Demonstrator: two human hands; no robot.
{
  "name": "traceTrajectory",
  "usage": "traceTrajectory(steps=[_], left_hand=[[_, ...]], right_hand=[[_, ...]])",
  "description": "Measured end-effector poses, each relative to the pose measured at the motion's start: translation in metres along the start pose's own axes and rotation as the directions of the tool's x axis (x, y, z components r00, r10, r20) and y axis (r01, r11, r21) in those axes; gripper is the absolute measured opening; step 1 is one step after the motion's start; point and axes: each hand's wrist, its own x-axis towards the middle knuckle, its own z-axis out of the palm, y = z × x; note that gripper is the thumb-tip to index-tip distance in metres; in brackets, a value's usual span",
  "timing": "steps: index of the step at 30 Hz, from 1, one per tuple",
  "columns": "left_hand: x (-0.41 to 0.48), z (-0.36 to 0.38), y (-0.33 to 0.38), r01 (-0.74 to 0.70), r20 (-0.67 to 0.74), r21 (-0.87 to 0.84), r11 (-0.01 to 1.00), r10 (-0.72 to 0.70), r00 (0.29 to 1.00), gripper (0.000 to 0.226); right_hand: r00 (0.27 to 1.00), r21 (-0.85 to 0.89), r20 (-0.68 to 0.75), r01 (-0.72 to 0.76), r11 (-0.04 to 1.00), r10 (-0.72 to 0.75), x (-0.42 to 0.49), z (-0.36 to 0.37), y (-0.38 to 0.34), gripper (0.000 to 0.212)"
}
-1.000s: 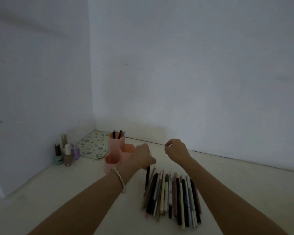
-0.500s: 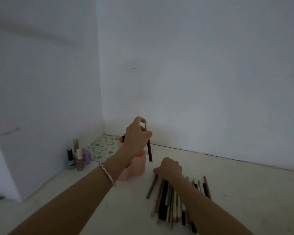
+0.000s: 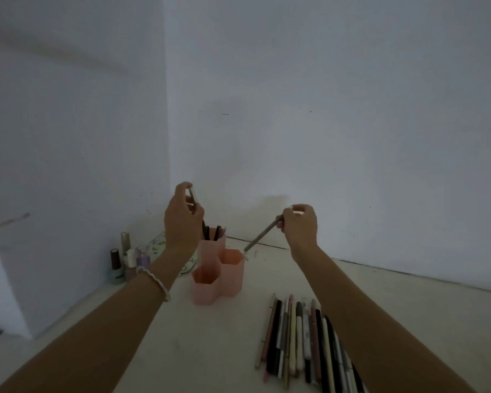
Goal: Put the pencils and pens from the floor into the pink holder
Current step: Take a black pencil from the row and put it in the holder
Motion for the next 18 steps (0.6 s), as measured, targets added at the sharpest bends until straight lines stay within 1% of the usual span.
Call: traceTrajectory(steps=[2, 3, 4, 5, 6, 7, 9, 12, 15, 16, 17, 18], left_hand=[[-0.008, 0.004, -0.015, -0.008, 0.085, 0.12, 0.993, -0.003, 0.996, 0.032], [-0.011, 0.004, -0.021, -0.023, 0.087, 0.214, 0.977, 0.004, 0.996, 0.026], [-0.012, 0.004, -0.024, -0.024, 0.057, 0.302, 0.953, 0.007, 0.998, 0.024], [-0.011, 0.003, -0.026, -0.004, -0.006, 0.344, 0.939, 0.007, 1.0, 0.026], [-0.009, 0.0, -0.027, 0.028, -0.079, 0.338, 0.941, -0.001, 0.997, 0.029], [-0.006, -0.004, -0.025, 0.058, -0.148, 0.293, 0.954, -0.015, 0.989, 0.031], [0.0, -0.01, -0.018, 0.083, -0.228, 0.164, 0.983, -0.044, 0.973, 0.034], [0.003, -0.014, -0.002, 0.052, -0.237, 0.042, 0.998, -0.041, 0.971, 0.036], [-0.003, -0.01, 0.016, 0.001, -0.217, -0.004, 1.0, -0.002, 0.976, 0.034], [-0.007, -0.007, 0.022, 0.001, -0.207, -0.02, 1.0, -0.005, 0.978, 0.031], [-0.012, -0.003, 0.027, 0.006, -0.193, -0.035, 0.999, -0.013, 0.981, 0.028], [-0.017, 0.002, 0.033, 0.009, -0.173, -0.046, 0.999, -0.017, 0.985, 0.025]], right_hand=[[0.99, 0.035, -0.051, 0.132, 0.991, -0.13, -0.007, 0.008, -0.005, 0.02], [0.978, 0.037, -0.059, 0.2, 0.979, -0.198, -0.011, 0.012, -0.007, 0.019], [0.963, 0.044, -0.059, 0.265, 0.963, -0.262, -0.015, 0.018, -0.009, 0.017], [0.946, 0.052, -0.054, 0.323, 0.945, -0.321, -0.018, 0.024, -0.01, 0.015], [0.926, 0.057, -0.043, 0.376, 0.925, -0.374, -0.022, 0.031, -0.011, 0.013], [0.905, 0.053, -0.023, 0.425, 0.904, -0.424, -0.025, 0.038, -0.011, 0.012], [0.864, 0.014, 0.046, 0.502, 0.865, -0.502, -0.029, 0.053, -0.007, 0.013], [0.807, -0.145, 0.206, 0.585, 0.798, -0.554, -0.031, 0.067, 0.007, 0.011], [0.782, -0.3, 0.4, 0.604, 0.738, -0.478, -0.03, 0.071, 0.024, 0.01], [0.782, -0.341, 0.424, 0.605, 0.72, -0.456, -0.029, 0.069, 0.028, 0.015], [0.792, -0.359, 0.409, 0.596, 0.718, -0.452, -0.027, 0.066, 0.03, 0.02], [0.809, -0.361, 0.359, 0.58, 0.731, -0.465, -0.025, 0.059, 0.03, 0.023]])
